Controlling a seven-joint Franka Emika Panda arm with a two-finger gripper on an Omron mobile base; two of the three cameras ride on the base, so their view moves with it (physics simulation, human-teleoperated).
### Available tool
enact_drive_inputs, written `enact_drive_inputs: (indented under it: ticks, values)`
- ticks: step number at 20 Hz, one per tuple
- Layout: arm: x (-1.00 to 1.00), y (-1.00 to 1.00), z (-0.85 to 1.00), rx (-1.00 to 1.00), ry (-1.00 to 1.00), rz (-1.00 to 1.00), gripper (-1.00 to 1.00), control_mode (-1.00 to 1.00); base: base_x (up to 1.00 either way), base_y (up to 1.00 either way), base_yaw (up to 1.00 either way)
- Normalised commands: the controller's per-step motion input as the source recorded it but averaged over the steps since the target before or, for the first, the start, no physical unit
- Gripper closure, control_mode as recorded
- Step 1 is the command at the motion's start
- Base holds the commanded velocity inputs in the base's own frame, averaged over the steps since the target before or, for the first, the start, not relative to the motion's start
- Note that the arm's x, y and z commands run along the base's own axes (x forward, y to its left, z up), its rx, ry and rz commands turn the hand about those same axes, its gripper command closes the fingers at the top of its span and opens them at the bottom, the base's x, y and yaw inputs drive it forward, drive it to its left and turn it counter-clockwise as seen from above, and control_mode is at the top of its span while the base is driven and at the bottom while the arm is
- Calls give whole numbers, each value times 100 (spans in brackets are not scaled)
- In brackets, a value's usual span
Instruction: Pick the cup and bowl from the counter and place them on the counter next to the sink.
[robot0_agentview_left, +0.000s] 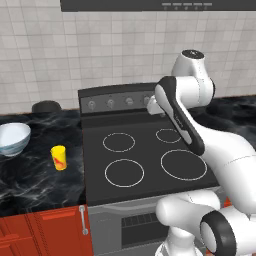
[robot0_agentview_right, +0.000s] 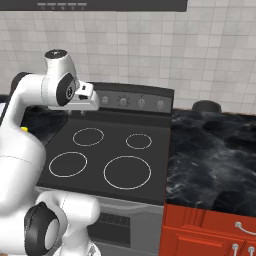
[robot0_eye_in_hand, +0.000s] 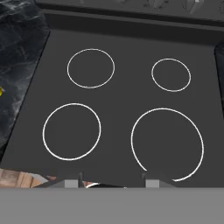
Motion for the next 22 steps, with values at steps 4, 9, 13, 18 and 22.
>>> enact_drive_inputs:
  ticks: [4, 9, 13, 18, 22]
  values:
    - [0, 15, 0, 0, 0, 0, -100, -100, 0, 0, 0]
    - [0, 48, -14, 1, -4, 0, -100, -100, 0, 0, 0]
    - [0, 51, -20, 5, -1, 0, -100, -100, 0, 0, 0]
    - [0, 55, -15, 1, 0, 0, -100, -100, 0, 0, 0]
    - [0, 62, -7, 0, 0, 0, -100, -100, 0, 0, 0]
